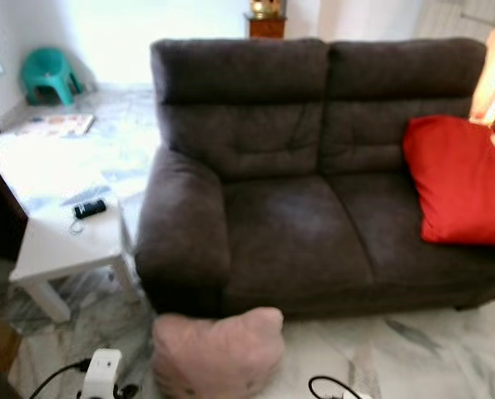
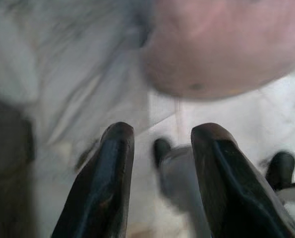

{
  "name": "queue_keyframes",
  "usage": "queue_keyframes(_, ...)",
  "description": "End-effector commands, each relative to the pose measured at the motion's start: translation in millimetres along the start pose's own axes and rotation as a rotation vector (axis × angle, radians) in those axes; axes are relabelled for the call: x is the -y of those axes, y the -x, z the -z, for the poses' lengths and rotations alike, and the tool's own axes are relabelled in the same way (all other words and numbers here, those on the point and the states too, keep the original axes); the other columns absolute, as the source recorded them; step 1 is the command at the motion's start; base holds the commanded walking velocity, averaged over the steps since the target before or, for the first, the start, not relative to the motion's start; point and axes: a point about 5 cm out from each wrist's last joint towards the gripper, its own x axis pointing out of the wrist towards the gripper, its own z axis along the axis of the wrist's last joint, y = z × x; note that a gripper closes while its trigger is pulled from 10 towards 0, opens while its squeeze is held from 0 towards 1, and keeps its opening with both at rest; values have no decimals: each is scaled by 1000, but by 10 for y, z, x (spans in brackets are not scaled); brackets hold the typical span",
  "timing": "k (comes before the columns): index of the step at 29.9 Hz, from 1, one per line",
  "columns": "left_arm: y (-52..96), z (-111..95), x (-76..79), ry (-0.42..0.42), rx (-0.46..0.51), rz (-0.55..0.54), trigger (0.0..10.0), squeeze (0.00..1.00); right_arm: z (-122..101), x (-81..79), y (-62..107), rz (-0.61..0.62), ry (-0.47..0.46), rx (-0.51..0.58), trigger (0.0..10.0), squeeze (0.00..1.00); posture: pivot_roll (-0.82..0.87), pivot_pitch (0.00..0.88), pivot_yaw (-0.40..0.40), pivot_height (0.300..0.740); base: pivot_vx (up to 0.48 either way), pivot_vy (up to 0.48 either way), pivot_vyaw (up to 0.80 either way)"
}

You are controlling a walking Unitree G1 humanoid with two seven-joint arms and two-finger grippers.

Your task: Move the pillow to the sofa from floor

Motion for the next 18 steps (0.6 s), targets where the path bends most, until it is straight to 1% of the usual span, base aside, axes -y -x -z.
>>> queue_keyframes(1, -12, -33, 41, -5, 5, 9, 10000, 0, -28, 104, 9, 18, -11, 9, 10000, 0, 43, 0, -39, 740, 0, 0, 0)
queue_keyframes(7, -12, -40, 42, -8, 13, 7, 10000, 0, 1, 151, 23, 23, -15, 4, 10000, 0, 44, 0, -40, 740, 0, 0, 0)
queue_keyframes(12, -11, -44, 41, -5, 21, 7, 10000, 0, 15, 145, 26, 19, -21, 1, 10000, 0, 45, 0, -40, 740, 0, 0, 0)
queue_keyframes(16, -12, -44, 42, -11, 17, 7, 10000, 0, 40, 91, 24, 12, -21, -3, 10000, 0, 45, 0, -40, 740, 0, 0, 0)
queue_keyframes(18, -13, -48, 44, -20, 17, 12, 10000, 0, 61, 23, 20, 4, -18, -6, 10000, 0, 45, 0, -40, 740, 0, 0, 0)
